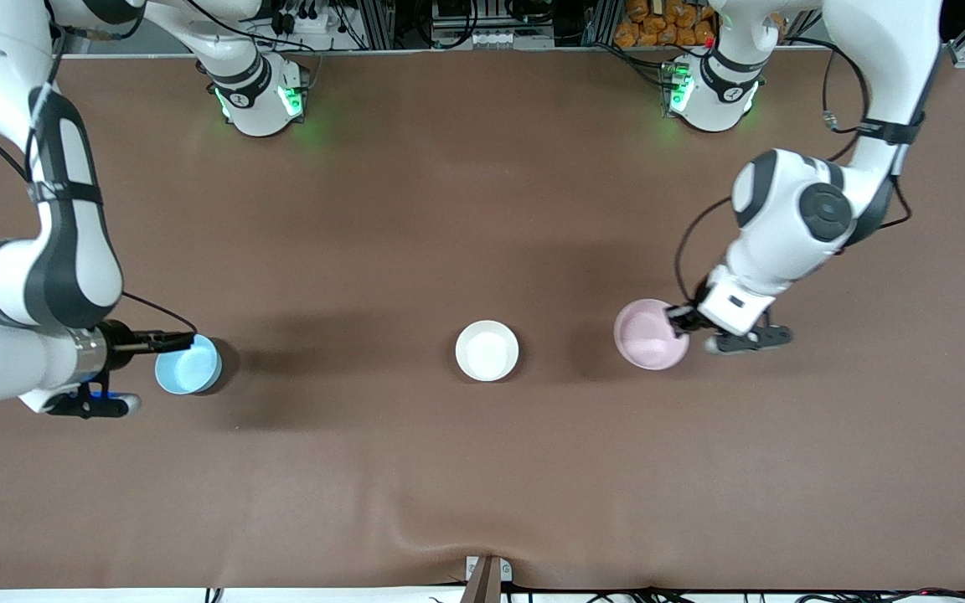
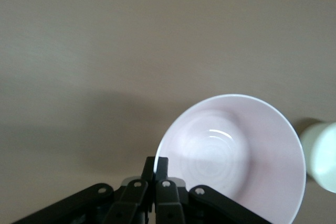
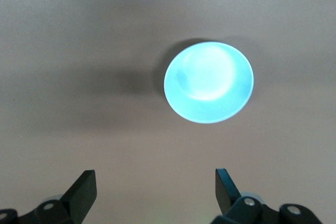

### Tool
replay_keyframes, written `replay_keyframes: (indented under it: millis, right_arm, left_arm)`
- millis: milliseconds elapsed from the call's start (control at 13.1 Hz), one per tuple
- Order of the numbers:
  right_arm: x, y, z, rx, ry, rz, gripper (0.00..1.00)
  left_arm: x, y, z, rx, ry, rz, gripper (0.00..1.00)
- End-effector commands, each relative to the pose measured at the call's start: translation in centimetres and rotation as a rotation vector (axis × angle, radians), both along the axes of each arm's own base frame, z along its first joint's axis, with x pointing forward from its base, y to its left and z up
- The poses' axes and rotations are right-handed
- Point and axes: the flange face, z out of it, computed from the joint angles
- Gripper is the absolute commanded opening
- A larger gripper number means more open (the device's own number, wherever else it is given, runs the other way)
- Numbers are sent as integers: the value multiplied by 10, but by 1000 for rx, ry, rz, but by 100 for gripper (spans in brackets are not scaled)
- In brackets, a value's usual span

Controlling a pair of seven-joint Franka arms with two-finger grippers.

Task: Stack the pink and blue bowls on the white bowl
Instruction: 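Carry the pink bowl over the white bowl with the left gripper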

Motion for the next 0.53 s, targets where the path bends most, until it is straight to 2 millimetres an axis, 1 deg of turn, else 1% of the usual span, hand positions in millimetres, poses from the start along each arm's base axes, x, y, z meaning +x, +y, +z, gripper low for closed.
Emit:
replay_keyframes:
  millis: [0, 153, 382, 458]
  right_arm:
    - [6, 1, -4, 6, -4, -1, 100]
    - [6, -6, -2, 3, -8, -17, 100]
    - [6, -7, -2, 1, -8, -23, 100]
    - [6, -8, -4, 4, -5, -27, 100]
  left_arm:
    - [-6, -51, 10, -37, 31, 29, 0]
    - [-16, -98, 7, -58, 54, 62, 0]
    - [-21, -147, -6, -90, 95, 101, 0]
    - [-22, -164, -10, -103, 114, 143, 0]
